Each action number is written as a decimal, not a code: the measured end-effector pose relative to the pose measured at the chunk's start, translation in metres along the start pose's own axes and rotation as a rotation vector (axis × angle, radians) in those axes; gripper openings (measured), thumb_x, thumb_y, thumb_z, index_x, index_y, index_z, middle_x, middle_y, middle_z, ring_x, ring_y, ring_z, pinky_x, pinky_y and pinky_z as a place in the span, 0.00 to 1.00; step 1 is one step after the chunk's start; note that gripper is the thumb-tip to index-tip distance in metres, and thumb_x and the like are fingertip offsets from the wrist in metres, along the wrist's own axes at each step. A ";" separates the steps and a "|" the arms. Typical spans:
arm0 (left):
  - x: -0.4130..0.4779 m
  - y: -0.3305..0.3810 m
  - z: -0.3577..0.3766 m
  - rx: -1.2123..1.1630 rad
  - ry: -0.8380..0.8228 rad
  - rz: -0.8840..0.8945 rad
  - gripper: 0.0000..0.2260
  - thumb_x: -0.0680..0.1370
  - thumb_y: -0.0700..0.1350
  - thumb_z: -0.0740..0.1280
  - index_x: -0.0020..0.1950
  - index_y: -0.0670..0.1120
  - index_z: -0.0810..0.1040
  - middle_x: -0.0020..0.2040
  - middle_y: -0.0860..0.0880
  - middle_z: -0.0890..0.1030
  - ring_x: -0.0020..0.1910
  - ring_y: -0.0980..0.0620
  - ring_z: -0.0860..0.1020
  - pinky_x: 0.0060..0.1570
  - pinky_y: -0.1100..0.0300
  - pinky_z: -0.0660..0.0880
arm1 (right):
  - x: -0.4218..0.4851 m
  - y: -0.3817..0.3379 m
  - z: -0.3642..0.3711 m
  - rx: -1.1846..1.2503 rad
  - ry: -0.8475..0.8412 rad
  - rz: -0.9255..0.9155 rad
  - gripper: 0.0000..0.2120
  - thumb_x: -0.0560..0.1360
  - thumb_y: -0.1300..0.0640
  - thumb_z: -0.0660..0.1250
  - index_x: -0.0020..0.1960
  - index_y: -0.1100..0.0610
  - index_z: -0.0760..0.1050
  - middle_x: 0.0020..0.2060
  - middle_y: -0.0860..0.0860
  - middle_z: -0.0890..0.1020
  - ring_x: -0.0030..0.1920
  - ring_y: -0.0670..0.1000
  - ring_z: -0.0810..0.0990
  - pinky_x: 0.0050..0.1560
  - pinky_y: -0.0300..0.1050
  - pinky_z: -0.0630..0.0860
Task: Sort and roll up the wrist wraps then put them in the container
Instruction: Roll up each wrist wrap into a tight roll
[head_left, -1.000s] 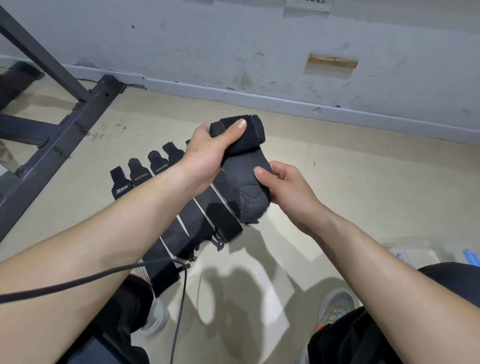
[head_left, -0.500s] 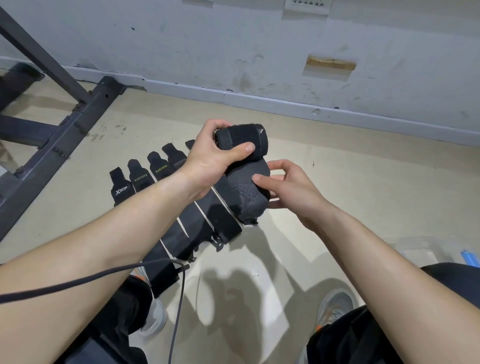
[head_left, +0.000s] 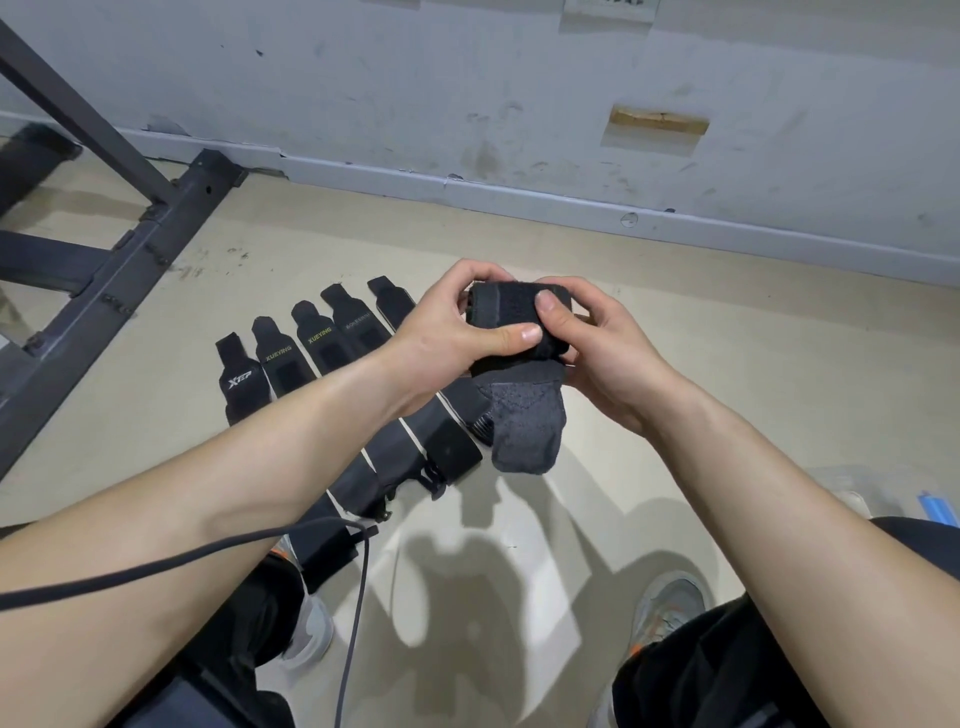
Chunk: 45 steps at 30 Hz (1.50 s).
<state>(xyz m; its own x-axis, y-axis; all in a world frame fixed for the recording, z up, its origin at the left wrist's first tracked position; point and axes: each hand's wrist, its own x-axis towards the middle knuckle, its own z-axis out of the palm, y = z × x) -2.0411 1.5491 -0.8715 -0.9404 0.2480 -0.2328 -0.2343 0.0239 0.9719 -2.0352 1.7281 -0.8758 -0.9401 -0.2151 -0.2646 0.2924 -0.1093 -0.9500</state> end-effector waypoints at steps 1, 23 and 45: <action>-0.001 0.003 0.001 -0.055 -0.010 -0.063 0.23 0.70 0.45 0.80 0.62 0.49 0.76 0.54 0.45 0.82 0.50 0.46 0.84 0.50 0.48 0.83 | 0.000 0.000 -0.001 0.016 -0.001 -0.008 0.09 0.80 0.54 0.70 0.60 0.53 0.78 0.47 0.60 0.78 0.47 0.58 0.80 0.52 0.59 0.82; 0.006 0.010 -0.015 -0.333 0.222 -0.293 0.17 0.79 0.41 0.72 0.67 0.44 0.76 0.46 0.46 0.83 0.38 0.50 0.85 0.37 0.52 0.84 | -0.011 0.007 0.002 -0.845 -0.004 -0.538 0.09 0.73 0.55 0.72 0.51 0.45 0.83 0.58 0.47 0.76 0.62 0.50 0.73 0.60 0.38 0.67; -0.012 -0.011 0.019 -0.101 -0.019 -0.131 0.10 0.79 0.45 0.73 0.59 0.47 0.80 0.50 0.46 0.83 0.49 0.52 0.84 0.40 0.61 0.79 | 0.000 0.005 -0.006 -0.480 0.338 -0.303 0.09 0.73 0.57 0.78 0.39 0.51 0.78 0.51 0.50 0.80 0.47 0.39 0.79 0.51 0.35 0.74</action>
<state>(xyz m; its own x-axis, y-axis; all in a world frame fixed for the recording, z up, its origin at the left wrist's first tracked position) -2.0223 1.5647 -0.8789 -0.8957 0.2673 -0.3554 -0.3787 -0.0397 0.9247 -2.0351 1.7336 -0.8821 -0.9946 0.0824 0.0627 -0.0305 0.3450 -0.9381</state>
